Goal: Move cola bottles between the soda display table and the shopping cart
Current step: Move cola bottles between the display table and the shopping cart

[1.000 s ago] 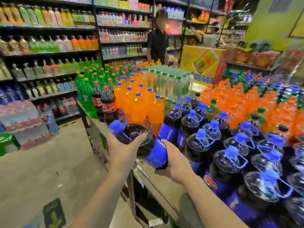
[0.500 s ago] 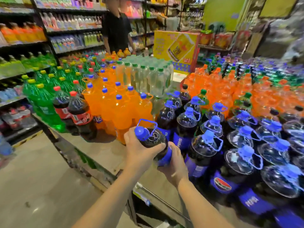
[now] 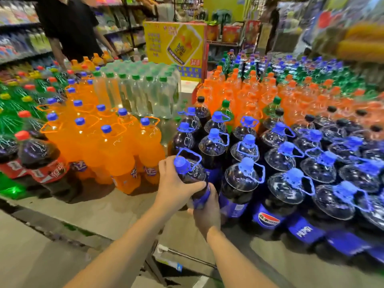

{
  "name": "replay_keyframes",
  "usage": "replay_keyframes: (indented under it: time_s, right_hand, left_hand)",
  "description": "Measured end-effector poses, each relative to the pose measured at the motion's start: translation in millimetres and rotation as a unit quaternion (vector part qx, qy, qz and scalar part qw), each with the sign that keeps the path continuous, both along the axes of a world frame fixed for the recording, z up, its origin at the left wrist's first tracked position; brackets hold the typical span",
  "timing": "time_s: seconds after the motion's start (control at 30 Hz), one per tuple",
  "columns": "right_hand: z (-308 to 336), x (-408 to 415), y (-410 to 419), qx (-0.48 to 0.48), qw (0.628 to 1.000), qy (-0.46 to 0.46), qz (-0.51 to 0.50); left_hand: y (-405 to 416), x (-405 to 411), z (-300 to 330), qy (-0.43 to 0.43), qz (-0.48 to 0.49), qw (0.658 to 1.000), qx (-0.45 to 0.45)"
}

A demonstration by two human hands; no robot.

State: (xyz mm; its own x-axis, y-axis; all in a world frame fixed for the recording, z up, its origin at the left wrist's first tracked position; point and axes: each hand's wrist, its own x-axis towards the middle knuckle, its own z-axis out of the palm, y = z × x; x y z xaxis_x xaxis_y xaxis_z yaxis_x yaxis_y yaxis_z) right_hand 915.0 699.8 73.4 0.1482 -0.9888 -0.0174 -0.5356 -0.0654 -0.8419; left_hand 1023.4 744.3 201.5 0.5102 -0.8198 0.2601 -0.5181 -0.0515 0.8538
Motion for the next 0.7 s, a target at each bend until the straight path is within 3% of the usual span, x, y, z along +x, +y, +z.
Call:
replay_keyframes:
  time_s: [0.1, 0.2, 0.3, 0.43, 0.7]
  right_hand:
    - [-6, 9, 1, 0.025, 0.999, 0.008, -0.025]
    - [-7, 12, 12, 0.033, 0.995, 0.079, -0.055]
    - [-2, 16, 18, 0.057, 0.993, -0.004, -0.102]
    - [-16, 29, 8, 0.068, 0.982, -0.049, -0.167]
    - [-5, 28, 19, 0.043, 0.975, 0.095, -0.197]
  left_hand:
    - [-10, 7, 1, -0.012, -0.049, 0.998, 0.022]
    - [-18, 10, 0, -0.035, -0.098, 0.993, 0.06]
    - [-25, 11, 2, -0.043, -0.136, 0.987, 0.076]
    - [-38, 18, 3, -0.054, -0.165, 0.981, 0.088]
    - [-64, 21, 13, -0.077, -0.28, 0.945, 0.151]
